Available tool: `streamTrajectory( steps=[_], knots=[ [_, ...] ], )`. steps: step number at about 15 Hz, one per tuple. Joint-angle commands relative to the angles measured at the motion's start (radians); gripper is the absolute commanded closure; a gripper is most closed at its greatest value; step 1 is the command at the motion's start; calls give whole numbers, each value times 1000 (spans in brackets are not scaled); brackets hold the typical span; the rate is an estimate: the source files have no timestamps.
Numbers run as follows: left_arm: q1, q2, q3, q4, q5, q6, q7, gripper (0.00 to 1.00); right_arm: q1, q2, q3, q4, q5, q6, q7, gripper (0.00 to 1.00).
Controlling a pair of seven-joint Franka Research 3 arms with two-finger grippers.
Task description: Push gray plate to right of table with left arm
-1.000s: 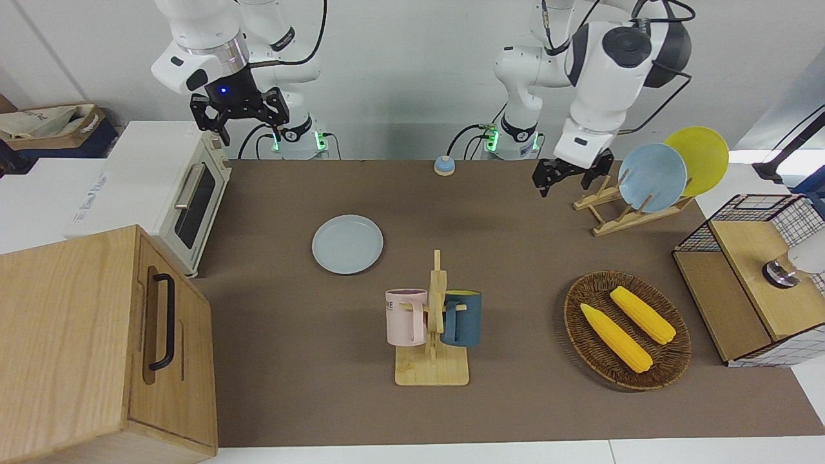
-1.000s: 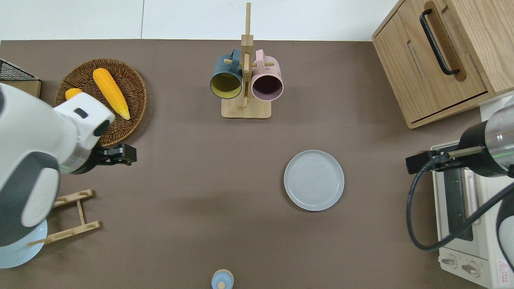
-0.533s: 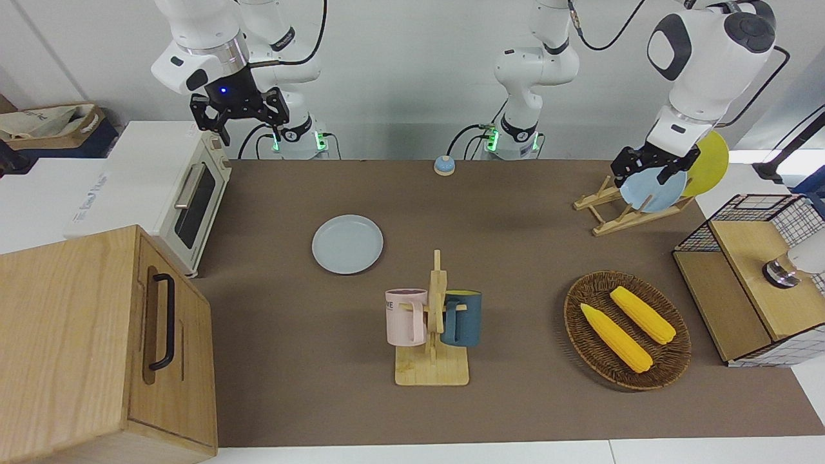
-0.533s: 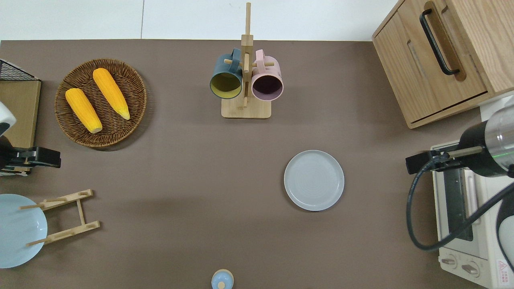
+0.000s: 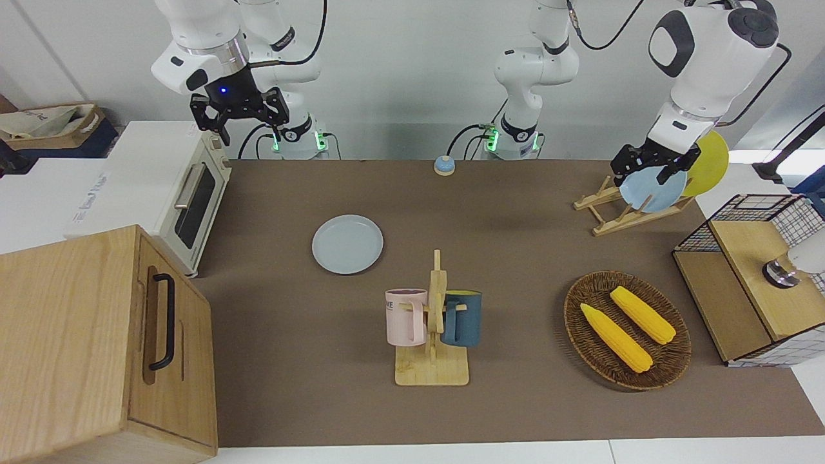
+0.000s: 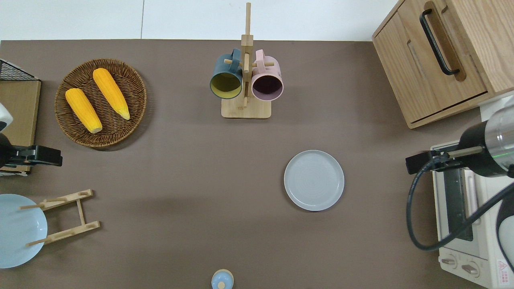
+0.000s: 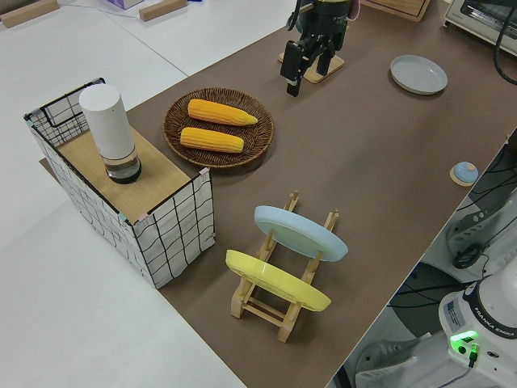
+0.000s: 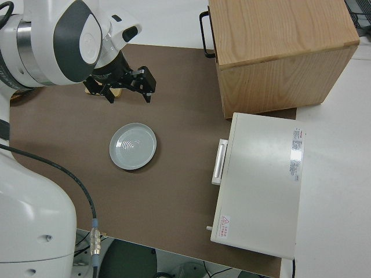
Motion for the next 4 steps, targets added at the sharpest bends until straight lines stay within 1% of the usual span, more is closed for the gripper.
streamTrajectory(
  steps=[1,4],
  knots=[
    [-2,3,3,17,-30,-20,13,0,-20,-6,15,4,10,-12,1,17],
    [-4,2,5,16,-25,-25,17,0,-20,-6,15,4,10,-12,1,17]
  ],
)
